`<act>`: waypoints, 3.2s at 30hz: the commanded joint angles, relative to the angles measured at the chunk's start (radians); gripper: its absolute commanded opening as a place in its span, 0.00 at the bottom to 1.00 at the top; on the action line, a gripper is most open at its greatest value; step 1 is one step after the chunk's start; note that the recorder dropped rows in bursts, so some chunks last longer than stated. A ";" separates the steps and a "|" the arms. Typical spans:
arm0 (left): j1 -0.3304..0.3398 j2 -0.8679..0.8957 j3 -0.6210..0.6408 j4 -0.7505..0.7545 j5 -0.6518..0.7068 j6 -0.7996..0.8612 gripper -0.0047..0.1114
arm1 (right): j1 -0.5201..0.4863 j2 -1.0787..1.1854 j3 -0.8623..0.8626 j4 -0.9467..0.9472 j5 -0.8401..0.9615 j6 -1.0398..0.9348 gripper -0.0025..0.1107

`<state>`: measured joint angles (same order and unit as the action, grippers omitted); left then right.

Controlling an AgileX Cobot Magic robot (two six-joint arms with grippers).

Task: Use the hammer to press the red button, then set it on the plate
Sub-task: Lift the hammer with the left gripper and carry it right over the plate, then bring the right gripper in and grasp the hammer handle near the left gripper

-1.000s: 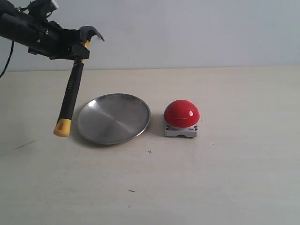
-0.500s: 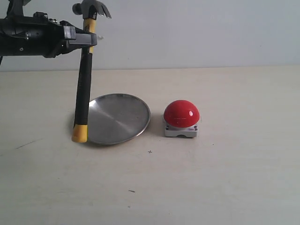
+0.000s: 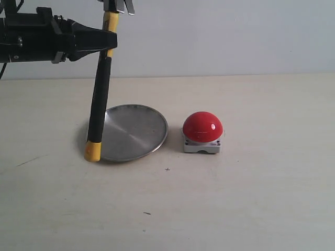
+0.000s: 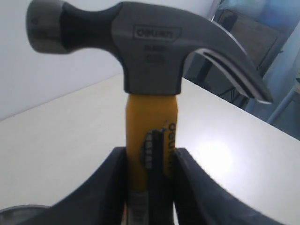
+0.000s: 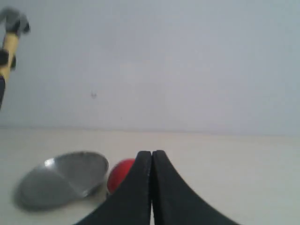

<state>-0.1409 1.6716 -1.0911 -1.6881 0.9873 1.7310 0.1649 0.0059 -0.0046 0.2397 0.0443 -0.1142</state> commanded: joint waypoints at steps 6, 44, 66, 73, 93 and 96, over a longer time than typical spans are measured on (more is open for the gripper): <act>0.000 -0.022 -0.025 -0.056 0.012 0.040 0.04 | -0.003 -0.006 0.005 0.193 -0.341 0.312 0.02; -0.158 -0.020 -0.187 -0.056 -0.337 -0.169 0.04 | 0.231 1.845 -1.111 -1.023 -0.778 1.134 0.59; -0.190 -0.020 -0.187 -0.056 -0.340 -0.196 0.04 | 0.266 1.845 -1.111 -0.944 -0.674 1.109 0.42; -0.190 -0.020 -0.187 -0.056 -0.323 -0.199 0.04 | 0.266 1.845 -1.111 -0.946 -0.674 1.109 0.42; -0.210 -0.020 -0.187 -0.056 -0.339 -0.207 0.04 | 0.266 1.845 -1.111 -0.947 -0.613 1.136 0.02; -0.210 -0.020 -0.187 -0.056 -0.339 -0.207 0.06 | 0.266 1.845 -1.111 -0.942 -0.613 1.138 0.02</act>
<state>-0.3459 1.6716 -1.2607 -1.6955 0.6313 1.5296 0.4320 1.8493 -1.1125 -0.7126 -0.5941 1.0193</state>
